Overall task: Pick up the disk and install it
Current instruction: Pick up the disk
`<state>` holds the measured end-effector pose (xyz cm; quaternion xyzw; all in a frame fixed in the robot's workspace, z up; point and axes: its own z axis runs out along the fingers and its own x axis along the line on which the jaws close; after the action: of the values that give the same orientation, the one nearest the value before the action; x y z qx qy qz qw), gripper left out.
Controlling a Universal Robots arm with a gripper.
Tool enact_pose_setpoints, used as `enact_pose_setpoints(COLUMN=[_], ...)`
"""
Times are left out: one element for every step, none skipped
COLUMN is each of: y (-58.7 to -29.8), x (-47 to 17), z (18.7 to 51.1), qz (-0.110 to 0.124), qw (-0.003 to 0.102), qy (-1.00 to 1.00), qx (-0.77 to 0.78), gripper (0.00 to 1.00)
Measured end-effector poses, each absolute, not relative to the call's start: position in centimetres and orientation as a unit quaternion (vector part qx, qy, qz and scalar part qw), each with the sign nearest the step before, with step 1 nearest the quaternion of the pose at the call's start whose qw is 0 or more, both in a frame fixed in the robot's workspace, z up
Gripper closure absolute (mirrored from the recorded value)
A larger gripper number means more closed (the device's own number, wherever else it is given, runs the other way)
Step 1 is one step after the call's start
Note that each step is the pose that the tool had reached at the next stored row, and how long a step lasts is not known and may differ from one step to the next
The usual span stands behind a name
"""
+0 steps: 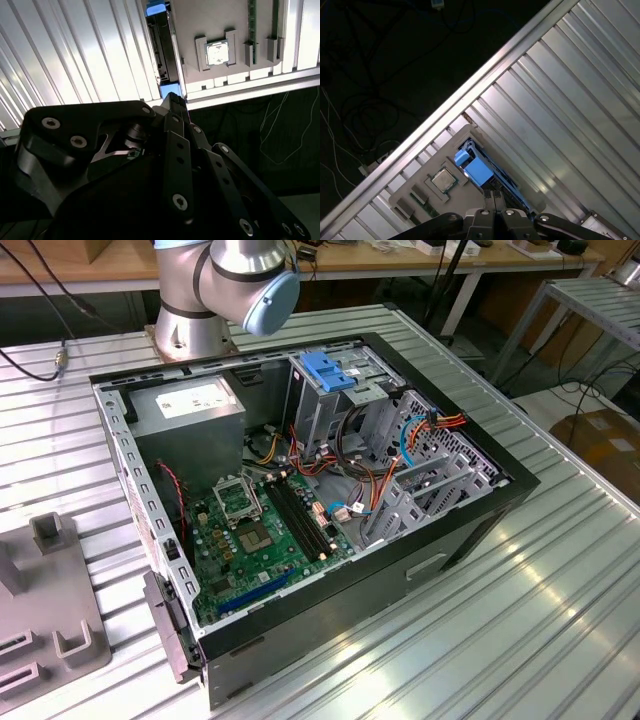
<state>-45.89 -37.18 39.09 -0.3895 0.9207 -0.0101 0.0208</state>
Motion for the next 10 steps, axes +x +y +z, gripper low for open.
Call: enact_pose_setpoints(y=[-37.18, -37.18, -37.18, -37.17, -37.17, -37.17, -37.18, -37.18, -37.18, -37.18], x=[-45.89, -45.89, -45.89, -45.89, -45.89, -45.89, -45.89, -45.89, -45.89, -45.89], z=[39.09, 39.09, 39.09, 39.09, 39.09, 39.09, 39.09, 39.09, 39.09, 39.09], qz=[-0.01, -0.01, -0.01, -0.01, -0.01, -0.01, -0.01, -0.01, -0.01, -0.01], qw=[0.021, 0.021, 0.021, 0.021, 0.021, 0.021, 0.021, 0.021, 0.021, 0.021], qy=[0.921, 0.921, 0.92, 0.92, 0.919, 0.918, 0.918, 0.917, 0.916, 0.915], qx=[-0.39, -0.39, -0.391, -0.392, -0.393, -0.395, -0.396, -0.399, -0.401, -0.404], gripper=[0.9, 0.9, 0.9, 0.9, 0.9, 0.9, 0.9, 0.9, 0.9, 0.9])
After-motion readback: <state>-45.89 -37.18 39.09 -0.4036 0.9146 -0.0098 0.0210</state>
